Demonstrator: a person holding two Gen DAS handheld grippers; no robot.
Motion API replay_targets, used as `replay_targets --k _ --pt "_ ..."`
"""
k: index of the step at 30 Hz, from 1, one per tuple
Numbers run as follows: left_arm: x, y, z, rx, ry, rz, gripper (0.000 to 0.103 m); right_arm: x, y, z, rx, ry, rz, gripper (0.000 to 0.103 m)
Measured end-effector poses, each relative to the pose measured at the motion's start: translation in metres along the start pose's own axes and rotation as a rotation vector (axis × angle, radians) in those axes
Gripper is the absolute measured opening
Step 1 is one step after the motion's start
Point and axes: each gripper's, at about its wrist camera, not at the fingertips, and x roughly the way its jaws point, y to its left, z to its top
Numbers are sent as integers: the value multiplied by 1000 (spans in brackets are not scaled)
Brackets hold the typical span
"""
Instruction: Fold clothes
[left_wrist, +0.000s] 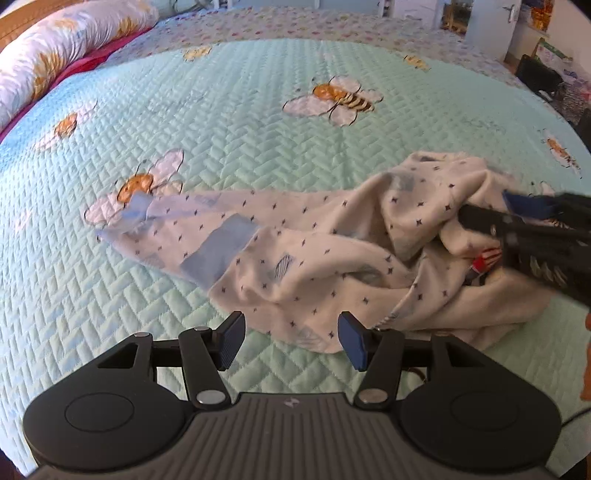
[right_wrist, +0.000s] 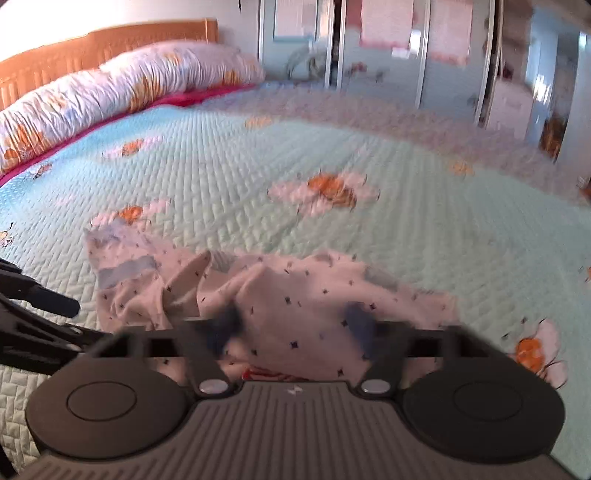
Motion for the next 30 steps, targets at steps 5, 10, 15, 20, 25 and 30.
replay_targets --k 5,10,15,20,25,30 --pt "-7 -6 0 17 -41 -50 58 -33 -50 17 219 -112 -6 2" --pt "-21 -22 -2 76 -118 -105 58 -69 -99 39 328 -250 -115 2" --pt "-27 -43 3 143 -156 -143 58 -35 -149 28 401 -98 -190 19" --pt "-17 -56 19 161 -202 -231 58 -63 -160 -8 612 -168 -126 52" --pt "9 -77 35 225 -192 -289 58 -82 -156 -48 719 -194 -67 62" --pt "48 -85 37 203 -88 -361 41 -90 -150 -75 742 -160 -53 63"
